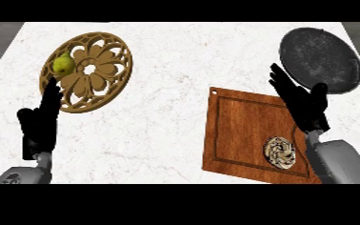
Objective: Pick the cupcake from the cutting board and place it in the pan
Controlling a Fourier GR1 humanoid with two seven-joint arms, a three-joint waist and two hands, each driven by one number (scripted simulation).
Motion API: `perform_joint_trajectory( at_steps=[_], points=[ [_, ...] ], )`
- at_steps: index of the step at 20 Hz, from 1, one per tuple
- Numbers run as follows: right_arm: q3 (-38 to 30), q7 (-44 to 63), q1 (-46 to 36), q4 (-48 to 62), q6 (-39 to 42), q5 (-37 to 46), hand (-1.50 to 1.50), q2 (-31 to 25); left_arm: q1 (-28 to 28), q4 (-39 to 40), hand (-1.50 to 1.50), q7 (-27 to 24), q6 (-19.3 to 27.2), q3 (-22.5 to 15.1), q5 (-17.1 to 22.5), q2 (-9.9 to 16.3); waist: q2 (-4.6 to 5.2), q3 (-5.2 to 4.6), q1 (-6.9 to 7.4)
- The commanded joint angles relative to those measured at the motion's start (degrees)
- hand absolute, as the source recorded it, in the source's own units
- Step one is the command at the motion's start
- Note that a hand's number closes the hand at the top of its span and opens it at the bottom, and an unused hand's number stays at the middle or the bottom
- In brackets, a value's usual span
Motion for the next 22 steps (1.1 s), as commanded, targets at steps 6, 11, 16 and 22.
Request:
perform_joint_trajectory(
  at_steps=[6,11,16,22],
  points=[
    [14.13,-8.67,-14.79,-10.98,13.25,12.46,1.50,-5.04,-4.15,-3.25,0.00,2.62,-12.94,-9.88,7.34,-7.81,-2.44,-0.87,-0.12],
    [13.60,-26.95,-7.72,-13.30,-2.41,29.46,-1.50,-10.20,-2.17,-4.59,0.00,4.35,-17.14,-8.75,12.66,-8.00,-2.29,-0.38,-2.29],
    [16.33,-26.96,-6.00,-18.56,1.80,34.01,-1.50,-14.24,-1.42,-6.45,0.00,6.08,-17.89,-8.69,13.06,-8.04,-2.38,-0.56,-1.90],
    [27.74,-10.44,-8.17,-21.43,11.07,53.07,-1.50,-25.03,-0.74,-5.47,0.00,5.33,-18.24,-8.83,13.25,-8.17,-2.97,-0.95,-2.11]
  ],
)
